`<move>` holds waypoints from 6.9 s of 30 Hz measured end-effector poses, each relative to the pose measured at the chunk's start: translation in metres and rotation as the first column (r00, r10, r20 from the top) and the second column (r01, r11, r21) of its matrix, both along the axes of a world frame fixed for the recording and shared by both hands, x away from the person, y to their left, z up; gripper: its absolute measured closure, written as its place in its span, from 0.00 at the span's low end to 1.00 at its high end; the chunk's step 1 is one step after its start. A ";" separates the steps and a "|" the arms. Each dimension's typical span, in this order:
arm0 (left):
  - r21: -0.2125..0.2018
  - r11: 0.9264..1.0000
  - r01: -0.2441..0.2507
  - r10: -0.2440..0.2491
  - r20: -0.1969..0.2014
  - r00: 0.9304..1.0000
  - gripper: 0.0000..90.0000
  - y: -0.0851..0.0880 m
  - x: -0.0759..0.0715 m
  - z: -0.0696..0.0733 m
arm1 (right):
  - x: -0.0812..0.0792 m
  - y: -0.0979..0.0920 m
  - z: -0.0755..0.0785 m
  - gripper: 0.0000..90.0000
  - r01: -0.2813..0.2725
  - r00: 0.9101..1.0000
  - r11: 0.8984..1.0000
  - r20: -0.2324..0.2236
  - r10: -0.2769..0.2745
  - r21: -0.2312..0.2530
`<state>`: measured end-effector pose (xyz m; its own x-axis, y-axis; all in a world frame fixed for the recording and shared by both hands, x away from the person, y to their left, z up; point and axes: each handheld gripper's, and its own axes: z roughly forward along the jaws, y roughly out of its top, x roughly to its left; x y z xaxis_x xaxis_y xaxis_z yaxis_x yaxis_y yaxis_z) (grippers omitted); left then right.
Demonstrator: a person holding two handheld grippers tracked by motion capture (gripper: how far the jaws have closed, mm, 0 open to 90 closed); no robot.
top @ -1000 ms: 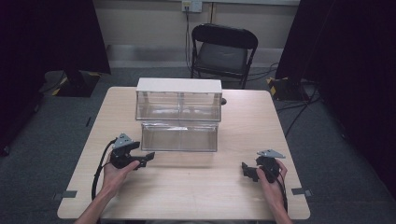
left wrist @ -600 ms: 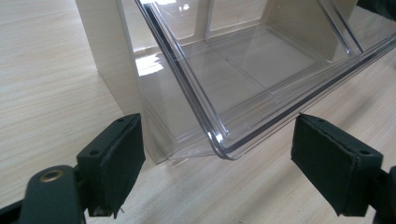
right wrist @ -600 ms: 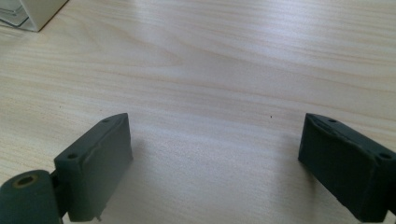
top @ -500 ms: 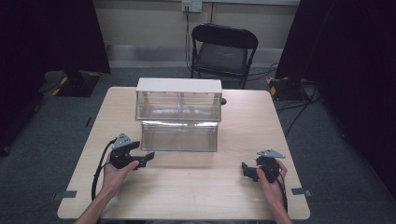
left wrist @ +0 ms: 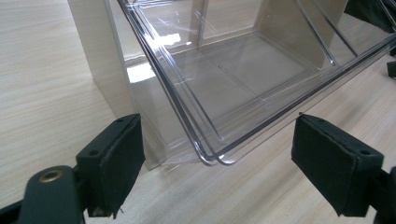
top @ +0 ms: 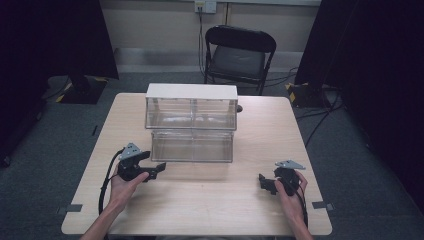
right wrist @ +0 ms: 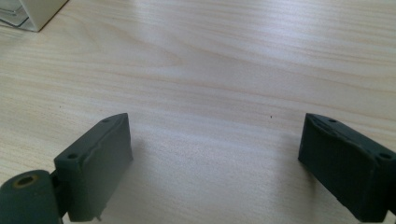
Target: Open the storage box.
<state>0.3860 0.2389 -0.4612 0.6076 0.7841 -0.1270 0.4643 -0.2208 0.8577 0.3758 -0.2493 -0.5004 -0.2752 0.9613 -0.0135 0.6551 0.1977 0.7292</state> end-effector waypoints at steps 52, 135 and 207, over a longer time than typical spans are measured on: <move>-0.042 0.999 0.007 -0.005 0.064 0.998 0.18 0.001 -0.003 0.029 | 0.000 0.000 0.000 0.10 -0.003 1.000 1.000 -0.002 0.003 -0.001; -0.052 0.998 -0.018 0.022 0.086 0.996 0.17 -0.011 0.021 0.063 | 0.001 0.000 0.000 0.09 -0.003 1.000 1.000 -0.003 0.003 0.000; -0.082 0.996 -0.035 0.045 0.117 0.992 0.12 -0.014 0.027 0.081 | 0.001 0.000 0.000 0.09 -0.003 1.000 1.000 -0.003 0.003 -0.001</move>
<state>0.4134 0.2252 -0.3803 0.5903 0.7984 -0.1185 0.3653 -0.1333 0.9213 0.3765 -0.2491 -0.5004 -0.2783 0.9604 -0.0133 0.6565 0.2003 0.7273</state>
